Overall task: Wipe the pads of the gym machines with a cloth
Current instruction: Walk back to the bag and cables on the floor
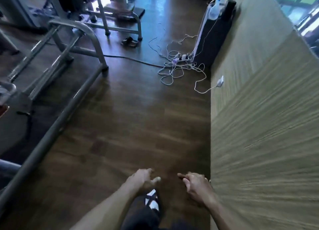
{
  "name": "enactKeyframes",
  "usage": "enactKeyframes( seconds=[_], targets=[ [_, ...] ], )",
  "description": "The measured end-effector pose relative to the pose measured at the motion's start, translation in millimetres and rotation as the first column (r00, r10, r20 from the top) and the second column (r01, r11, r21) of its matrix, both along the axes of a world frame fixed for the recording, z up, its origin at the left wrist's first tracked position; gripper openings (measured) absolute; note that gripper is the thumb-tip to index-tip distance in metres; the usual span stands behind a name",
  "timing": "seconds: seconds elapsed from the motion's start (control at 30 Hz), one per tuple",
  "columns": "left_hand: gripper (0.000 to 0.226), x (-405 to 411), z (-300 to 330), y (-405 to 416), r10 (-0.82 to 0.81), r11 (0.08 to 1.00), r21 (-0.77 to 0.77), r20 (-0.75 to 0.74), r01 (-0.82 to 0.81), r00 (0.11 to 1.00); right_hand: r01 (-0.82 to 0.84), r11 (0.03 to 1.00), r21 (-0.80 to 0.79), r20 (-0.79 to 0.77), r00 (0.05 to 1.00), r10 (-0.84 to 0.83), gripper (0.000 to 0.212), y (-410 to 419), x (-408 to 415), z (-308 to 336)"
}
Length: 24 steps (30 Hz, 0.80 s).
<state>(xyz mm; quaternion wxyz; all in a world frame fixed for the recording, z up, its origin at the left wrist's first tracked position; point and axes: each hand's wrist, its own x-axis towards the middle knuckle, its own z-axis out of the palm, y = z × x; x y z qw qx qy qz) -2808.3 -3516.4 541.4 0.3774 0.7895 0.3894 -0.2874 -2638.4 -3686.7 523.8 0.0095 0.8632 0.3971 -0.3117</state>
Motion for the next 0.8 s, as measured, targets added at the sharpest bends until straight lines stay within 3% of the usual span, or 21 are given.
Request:
enactKeyframes(
  seconds=[0.17, 0.37, 0.57, 0.8],
  targets=[
    [0.063, 89.6, 20.2, 113.7, -0.032, 0.998, 0.060, 0.034, 0.030, 0.999, 0.011, 1.000, 0.010, -0.043, 0.999, -0.011, 0.037, 116.1, 78.9, 2.1],
    [0.064, 194.8, -4.1, 272.5, -0.018, 0.998, 0.063, -0.055, 0.021, 0.998, -0.020, 1.000, 0.014, -0.077, 0.997, 0.021, 0.036, 294.9, 200.7, -28.6],
    [0.066, 285.1, 9.1, 432.2, 0.136, 0.988, 0.082, -0.066, -0.130, 0.989, -0.132, 0.991, 0.001, -0.095, 0.987, 0.131, 0.038, 472.7, 319.5, -23.5],
    [0.055, 410.3, 10.7, 621.9, 0.219, 0.975, 0.036, -0.021, -0.218, 0.975, -0.280, 0.959, 0.044, 0.005, 0.960, 0.280, 0.037, 686.9, 443.2, -2.5]
  ],
)
